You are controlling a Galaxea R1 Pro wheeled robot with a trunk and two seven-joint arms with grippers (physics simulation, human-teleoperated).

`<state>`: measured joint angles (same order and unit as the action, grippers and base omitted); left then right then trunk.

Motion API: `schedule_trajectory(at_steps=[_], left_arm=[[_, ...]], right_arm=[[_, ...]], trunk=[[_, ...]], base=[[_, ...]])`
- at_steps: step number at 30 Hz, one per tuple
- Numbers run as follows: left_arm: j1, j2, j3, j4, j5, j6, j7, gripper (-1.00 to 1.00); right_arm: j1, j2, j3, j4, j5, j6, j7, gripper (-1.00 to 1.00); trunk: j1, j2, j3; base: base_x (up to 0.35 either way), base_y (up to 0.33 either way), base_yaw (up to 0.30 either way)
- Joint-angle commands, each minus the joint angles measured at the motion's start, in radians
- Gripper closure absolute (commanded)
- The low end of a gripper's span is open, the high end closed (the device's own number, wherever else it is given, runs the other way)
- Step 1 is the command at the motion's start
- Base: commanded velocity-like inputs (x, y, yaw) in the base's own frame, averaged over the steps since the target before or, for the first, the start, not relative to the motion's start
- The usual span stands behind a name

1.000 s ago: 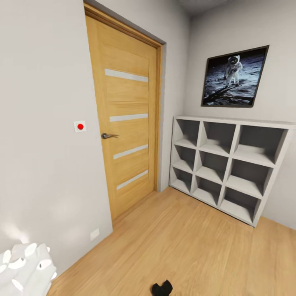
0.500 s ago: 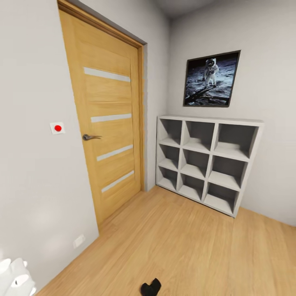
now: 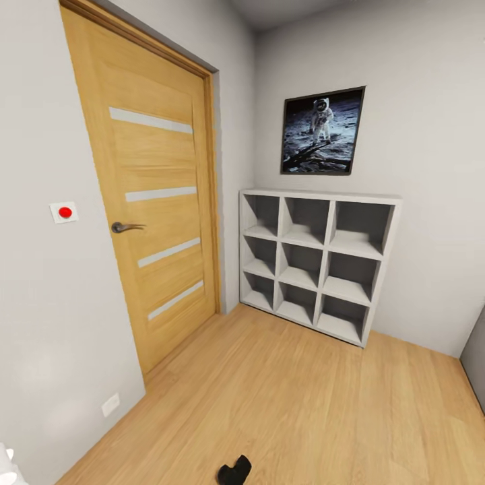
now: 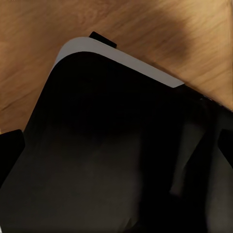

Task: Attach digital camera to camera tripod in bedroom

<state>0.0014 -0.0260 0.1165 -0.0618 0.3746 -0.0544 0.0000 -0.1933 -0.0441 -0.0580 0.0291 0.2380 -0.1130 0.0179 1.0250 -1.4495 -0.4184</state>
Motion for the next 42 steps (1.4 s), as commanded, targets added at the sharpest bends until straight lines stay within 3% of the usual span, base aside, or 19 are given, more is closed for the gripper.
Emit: schedule_trajectory(at_steps=[1, 42], left_arm=[[0.0, 0.0, 0.008, -0.001, -0.002, -0.001, 0.0, -1.0], [0.0, 0.0, 0.007, -0.001, -0.001, -0.002, -0.001, -1.0]], right_arm=[[-0.001, 0.0, -0.005, 0.003, 0.007, -0.006, 0.002, -1.0], [-0.001, -0.002, -0.002, 0.003, 0.015, -0.006, 0.002, -1.0]], trunk=[[0.0, -0.001, -0.001], [0.0, -0.001, -0.001]], base=[[0.0, 0.0, -0.043], [0.008, 0.0, -0.003]])
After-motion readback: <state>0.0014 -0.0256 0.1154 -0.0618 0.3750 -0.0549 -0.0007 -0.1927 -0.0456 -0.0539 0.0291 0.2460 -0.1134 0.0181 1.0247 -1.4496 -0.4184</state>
